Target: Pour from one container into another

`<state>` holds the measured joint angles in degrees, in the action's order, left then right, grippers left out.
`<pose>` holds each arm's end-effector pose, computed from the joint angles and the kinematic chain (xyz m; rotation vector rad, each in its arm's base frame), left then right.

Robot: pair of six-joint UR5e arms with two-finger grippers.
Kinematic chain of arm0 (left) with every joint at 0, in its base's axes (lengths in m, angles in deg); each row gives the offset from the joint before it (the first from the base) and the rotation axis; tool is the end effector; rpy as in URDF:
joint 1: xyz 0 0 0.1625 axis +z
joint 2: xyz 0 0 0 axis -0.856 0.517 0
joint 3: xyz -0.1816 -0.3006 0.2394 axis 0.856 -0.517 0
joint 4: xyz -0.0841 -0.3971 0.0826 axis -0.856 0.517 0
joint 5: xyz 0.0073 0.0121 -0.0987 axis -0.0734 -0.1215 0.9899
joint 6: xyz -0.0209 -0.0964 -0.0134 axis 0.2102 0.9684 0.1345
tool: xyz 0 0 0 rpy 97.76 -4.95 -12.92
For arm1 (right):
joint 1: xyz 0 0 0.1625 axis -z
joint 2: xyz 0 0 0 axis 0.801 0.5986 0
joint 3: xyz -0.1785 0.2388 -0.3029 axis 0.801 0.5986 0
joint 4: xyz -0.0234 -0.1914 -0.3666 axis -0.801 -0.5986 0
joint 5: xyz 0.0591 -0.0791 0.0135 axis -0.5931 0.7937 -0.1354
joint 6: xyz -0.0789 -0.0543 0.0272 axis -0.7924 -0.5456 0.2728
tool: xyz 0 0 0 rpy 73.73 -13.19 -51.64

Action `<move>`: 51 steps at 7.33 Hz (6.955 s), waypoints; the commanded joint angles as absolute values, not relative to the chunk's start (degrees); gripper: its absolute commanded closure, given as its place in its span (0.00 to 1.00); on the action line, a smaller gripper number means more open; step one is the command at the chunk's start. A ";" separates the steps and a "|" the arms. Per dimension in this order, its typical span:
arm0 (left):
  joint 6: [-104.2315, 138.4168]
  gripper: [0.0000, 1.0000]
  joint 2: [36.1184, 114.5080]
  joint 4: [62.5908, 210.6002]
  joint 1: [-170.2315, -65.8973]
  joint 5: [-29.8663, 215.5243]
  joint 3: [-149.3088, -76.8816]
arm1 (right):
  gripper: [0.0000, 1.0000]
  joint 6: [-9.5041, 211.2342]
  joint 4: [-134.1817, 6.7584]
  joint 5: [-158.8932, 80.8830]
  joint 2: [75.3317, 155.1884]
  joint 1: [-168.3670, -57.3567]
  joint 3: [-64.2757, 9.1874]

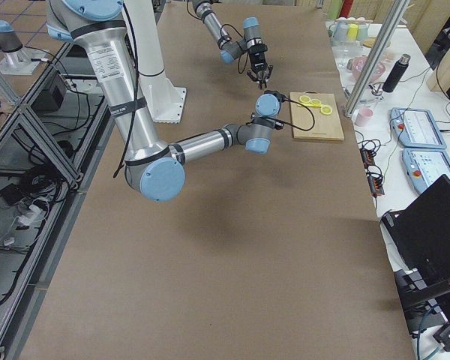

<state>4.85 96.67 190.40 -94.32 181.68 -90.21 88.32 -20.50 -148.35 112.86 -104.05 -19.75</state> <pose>0.5339 -0.5011 0.2423 1.4501 1.1019 0.9641 -0.3497 -0.5340 0.3599 0.9499 -1.0816 -0.9859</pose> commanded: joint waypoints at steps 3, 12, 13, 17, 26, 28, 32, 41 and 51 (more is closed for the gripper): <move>5.53 1.00 103.78 197.30 -88.76 182.39 -81.48 | 1.00 84.91 -23.00 -148.96 112.25 -101.84 -21.39; 5.53 1.00 105.20 198.03 -87.78 181.95 -79.34 | 1.00 78.07 -45.76 -153.80 113.22 -100.61 -35.14; 5.53 1.00 105.20 198.03 -87.78 181.95 -79.34 | 1.00 75.86 -53.33 -153.01 113.13 -100.17 -38.66; 5.61 1.00 105.29 198.03 -87.78 181.86 -79.34 | 1.00 73.56 -62.52 -150.81 111.56 -97.45 -39.58; 5.61 1.00 105.55 197.94 -87.70 181.69 -79.34 | 1.00 68.90 -81.60 -148.35 102.85 -97.00 -39.67; 5.61 1.00 105.55 198.03 -87.70 181.69 -79.34 | 1.00 68.29 -84.33 -147.30 101.88 -96.13 -39.49; 5.61 1.00 105.55 198.03 -87.70 181.69 -79.34 | 1.00 66.17 -91.37 -145.63 99.42 -95.33 -39.49; 5.61 1.00 105.90 198.12 -87.61 180.81 -79.34 | 1.00 62.14 -103.84 -141.58 93.54 -93.92 -38.44; 6.58 1.00 106.34 198.21 -87.17 180.72 -79.34 | 1.00 61.51 -103.09 -141.32 95.53 -94.45 -40.97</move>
<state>6.56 106.34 198.21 -87.18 180.75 -79.34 61.45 -105.12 -141.32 94.12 -94.30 -39.87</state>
